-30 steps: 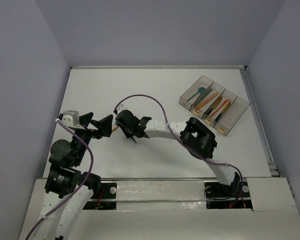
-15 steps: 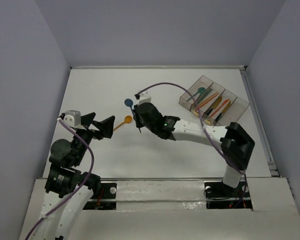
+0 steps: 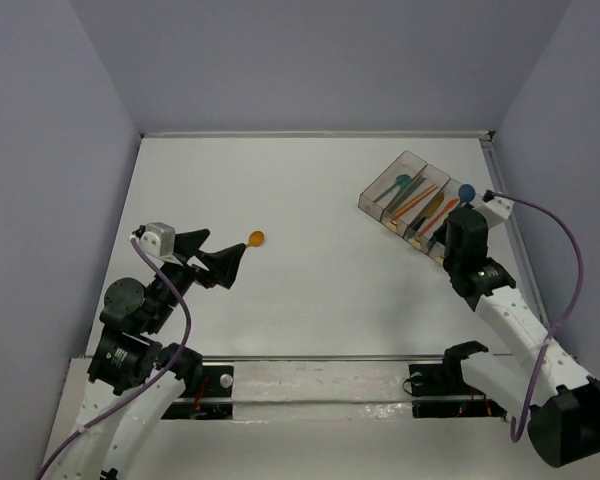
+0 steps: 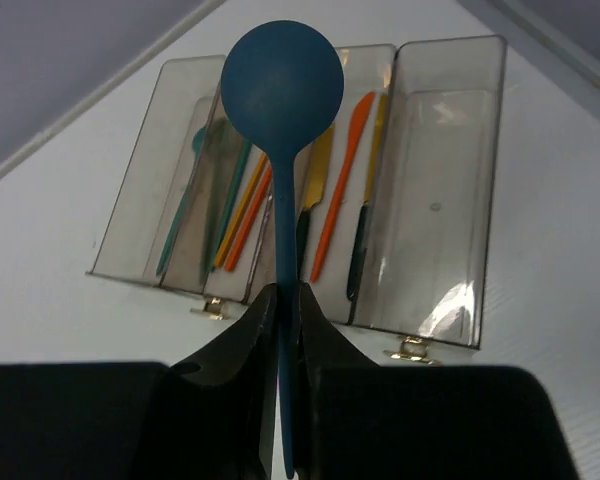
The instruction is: Sort the eating utensils into containers
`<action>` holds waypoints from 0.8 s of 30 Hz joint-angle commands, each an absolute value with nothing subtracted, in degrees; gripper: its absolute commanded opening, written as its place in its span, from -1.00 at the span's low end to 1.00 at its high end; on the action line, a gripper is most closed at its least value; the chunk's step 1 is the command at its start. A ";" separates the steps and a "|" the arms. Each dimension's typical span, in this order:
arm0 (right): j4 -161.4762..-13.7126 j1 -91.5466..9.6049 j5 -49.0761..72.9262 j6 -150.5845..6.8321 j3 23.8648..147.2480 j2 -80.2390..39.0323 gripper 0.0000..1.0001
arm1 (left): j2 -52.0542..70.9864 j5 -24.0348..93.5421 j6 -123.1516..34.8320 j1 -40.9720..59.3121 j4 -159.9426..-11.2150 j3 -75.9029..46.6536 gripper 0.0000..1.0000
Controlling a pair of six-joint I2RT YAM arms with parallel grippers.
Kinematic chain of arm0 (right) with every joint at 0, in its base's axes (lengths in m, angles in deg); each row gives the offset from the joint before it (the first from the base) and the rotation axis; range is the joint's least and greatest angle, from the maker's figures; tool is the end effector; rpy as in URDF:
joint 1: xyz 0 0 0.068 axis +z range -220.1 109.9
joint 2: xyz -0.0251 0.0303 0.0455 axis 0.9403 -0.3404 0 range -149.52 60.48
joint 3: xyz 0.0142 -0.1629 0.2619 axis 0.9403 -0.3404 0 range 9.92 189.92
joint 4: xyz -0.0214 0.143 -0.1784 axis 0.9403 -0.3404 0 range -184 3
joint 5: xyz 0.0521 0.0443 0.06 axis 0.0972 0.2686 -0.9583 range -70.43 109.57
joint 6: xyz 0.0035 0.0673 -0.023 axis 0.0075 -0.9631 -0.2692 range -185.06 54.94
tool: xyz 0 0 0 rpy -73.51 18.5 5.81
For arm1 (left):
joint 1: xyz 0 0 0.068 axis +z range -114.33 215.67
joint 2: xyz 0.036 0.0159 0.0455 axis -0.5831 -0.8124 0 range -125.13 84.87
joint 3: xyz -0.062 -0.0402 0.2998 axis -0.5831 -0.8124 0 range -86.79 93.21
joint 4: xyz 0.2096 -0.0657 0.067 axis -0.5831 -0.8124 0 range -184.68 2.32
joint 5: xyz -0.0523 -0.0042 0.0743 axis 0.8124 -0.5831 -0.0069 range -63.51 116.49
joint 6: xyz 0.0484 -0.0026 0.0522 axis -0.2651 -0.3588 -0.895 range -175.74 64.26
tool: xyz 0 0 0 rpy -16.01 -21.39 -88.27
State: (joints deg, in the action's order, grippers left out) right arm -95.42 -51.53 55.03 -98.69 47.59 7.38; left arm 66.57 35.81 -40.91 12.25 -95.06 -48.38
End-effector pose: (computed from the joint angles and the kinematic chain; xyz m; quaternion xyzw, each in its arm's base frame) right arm 0.1717 0.0218 0.3067 0.2694 0.7695 -0.0005 0.5791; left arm 0.0330 -0.0246 0.3659 0.1099 0.6158 -0.3030 0.7190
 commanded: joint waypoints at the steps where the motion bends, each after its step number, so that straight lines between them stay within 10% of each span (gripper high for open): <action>1: -96.58 -62.25 53.86 -95.92 46.75 7.84 -1.00 | 68.08 36.34 -41.41 11.06 -92.78 -46.54 0.98; 14: -91.13 -74.05 49.36 -89.67 55.63 -12.20 -1.00 | 69.49 34.67 -41.94 8.07 -93.66 -46.45 0.98; 24: -90.86 -74.05 48.65 -91.42 56.32 -14.67 -0.56 | 68.53 34.75 -41.94 7.54 -93.57 -46.36 0.98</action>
State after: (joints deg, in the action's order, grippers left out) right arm -92.93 -73.93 48.38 -90.75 53.34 -14.35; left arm 68.73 34.79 -41.35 7.88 -95.32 -48.38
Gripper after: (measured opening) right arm 0.162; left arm 0.992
